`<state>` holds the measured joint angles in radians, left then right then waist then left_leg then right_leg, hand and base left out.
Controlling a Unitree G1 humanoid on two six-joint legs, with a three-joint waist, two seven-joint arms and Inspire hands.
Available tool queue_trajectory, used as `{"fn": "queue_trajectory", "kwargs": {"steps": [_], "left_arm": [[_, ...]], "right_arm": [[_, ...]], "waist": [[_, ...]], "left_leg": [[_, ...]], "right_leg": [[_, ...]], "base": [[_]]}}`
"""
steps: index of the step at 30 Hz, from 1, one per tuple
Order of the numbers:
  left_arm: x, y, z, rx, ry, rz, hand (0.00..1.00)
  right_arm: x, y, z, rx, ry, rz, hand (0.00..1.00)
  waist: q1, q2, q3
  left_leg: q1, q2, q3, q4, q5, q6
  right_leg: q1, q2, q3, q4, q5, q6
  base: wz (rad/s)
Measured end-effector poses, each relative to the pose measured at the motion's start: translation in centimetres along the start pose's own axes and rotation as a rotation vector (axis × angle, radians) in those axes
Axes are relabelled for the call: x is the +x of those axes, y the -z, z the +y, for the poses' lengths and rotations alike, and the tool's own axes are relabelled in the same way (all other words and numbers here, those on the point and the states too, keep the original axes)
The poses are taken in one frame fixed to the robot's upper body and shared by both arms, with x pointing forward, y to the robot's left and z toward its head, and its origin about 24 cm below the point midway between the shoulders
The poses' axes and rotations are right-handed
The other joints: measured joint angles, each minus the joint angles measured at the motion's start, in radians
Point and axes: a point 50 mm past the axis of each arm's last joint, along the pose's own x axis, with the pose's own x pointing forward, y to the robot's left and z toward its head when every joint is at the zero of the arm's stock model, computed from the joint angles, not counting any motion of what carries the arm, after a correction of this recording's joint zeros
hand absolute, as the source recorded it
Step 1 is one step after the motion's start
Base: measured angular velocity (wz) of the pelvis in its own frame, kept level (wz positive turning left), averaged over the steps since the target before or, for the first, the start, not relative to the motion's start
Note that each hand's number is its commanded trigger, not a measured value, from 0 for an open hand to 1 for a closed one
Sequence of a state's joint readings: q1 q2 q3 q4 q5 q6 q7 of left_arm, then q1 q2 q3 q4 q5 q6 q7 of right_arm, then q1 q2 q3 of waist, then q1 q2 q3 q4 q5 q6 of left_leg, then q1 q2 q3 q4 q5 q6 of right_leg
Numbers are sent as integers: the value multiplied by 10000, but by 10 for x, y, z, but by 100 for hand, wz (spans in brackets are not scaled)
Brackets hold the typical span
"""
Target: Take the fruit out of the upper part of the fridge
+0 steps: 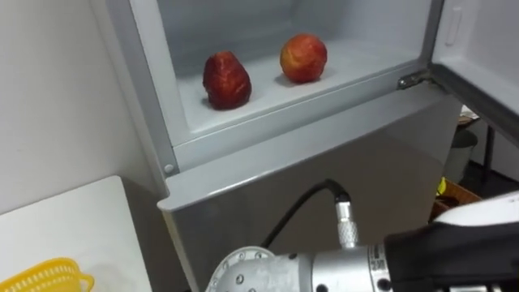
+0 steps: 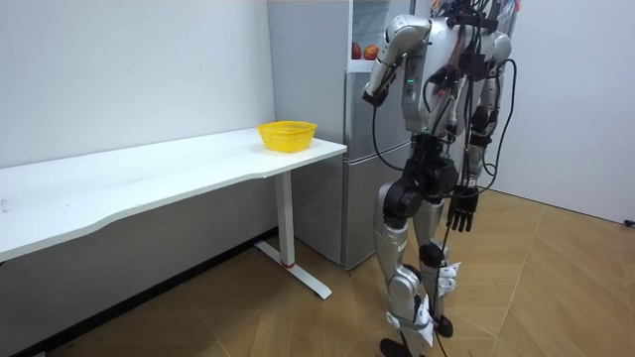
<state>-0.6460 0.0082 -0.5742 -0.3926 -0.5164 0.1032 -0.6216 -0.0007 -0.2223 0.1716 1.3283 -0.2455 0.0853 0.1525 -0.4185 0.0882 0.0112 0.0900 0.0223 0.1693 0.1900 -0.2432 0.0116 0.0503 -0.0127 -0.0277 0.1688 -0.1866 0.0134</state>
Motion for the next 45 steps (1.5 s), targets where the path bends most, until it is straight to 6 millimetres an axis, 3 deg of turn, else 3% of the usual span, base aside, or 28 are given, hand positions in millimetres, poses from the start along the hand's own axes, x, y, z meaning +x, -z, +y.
{"fn": "queue_trajectory", "kwargs": {"steps": [7, 10, 13, 17, 20, 22, 29, 35, 40, 42, 45], "left_arm": [[-2, 0, 3, 249, -509, 139, 0], [-7, -4, 7, 864, -787, 220, 0], [-22, -16, 8, 1701, -1487, 226, 0], [-52, -43, 13, 2998, -3018, -89, 0], [-62, -61, 15, 3881, -3870, -699, 0], [-67, -69, 17, 4308, -4420, -1023, 0], [-118, -93, 26, 5649, -8435, -1410, 0], [-171, -134, 15, 8707, -12102, -1913, 0], [-223, -152, -5, 10519, -15895, -1614, 0], [-248, -156, -17, 11162, -17719, -1334, 0], [-290, -152, -38, 11371, -20273, -93, 0]], "right_arm": [[0, 16, 4, -58, -17, 385, 0], [0, 19, 7, -43, -77, 437, 0], [0, 16, 8, -31, -74, 365, 0], [1, 3, 14, -180, -32, -150, 0], [1, -2, 13, -148, 41, -370, 0], [1, -3, 12, -195, 195, -427, 0], [1, -1, 10, -65, 747, -647, 0], [0, 29, 18, 684, 893, -193, 0], [-3, 52, 27, 1250, 786, 345, 0], [-3, 55, 30, 1395, 755, 400, 0], [-4, 59, 30, 1655, 784, 530, 0]], "waist": [[289, -112, 71], [831, -148, 83], [1588, -194, 71], [2475, -544, -27], [3173, -751, -124], [3520, -880, -121], [4263, -789, -188], [4807, -665, -265], [5257, -687, -183], [5471, -747, -109], [5613, -583, -68]], "left_leg": [[-85, -6, 100, -32, 0, 0], [-123, -4, 90, -34, 1, 1], [-95, 2, 0, -27, 4, 2], [-152, -19, -379, -28, 89, -27], [-162, -20, -525, -25, 104, -38], [-88, -25, -679, -27, 106, -42], [-81, -44, -1001, -7, 111, -50], [48, -23, -1096, -33, 140, -96], [234, -29, -1172, -42, 141, -99], [159, -85, -1264, -42, 140, -99], [175, -148, -1328, -4, 136, -91]], "right_leg": [[-66, 8, -4, 4, 8, -16], [-143, 10, -29, 74, 23, -37], [-157, 10, -76, 177, 18, -38], [-134, -17, -429, 187, 15, -53], [-96, -32, -620, 160, 7, -65], [63, -27, -676, 161, 8, -65], [291, -52, -1070, 7, 14, -71], [400, -26, -1170, 7, 13, -77], [545, -34, -1257, 0, 9, -77], [615, -77, -1338, -26, -50, -110], [567, -137, -1360, -8, -63, -91]], "base": [[-4], [1], [9], [25], [21], [10], [13], [2], [3], [11], [5]]}}
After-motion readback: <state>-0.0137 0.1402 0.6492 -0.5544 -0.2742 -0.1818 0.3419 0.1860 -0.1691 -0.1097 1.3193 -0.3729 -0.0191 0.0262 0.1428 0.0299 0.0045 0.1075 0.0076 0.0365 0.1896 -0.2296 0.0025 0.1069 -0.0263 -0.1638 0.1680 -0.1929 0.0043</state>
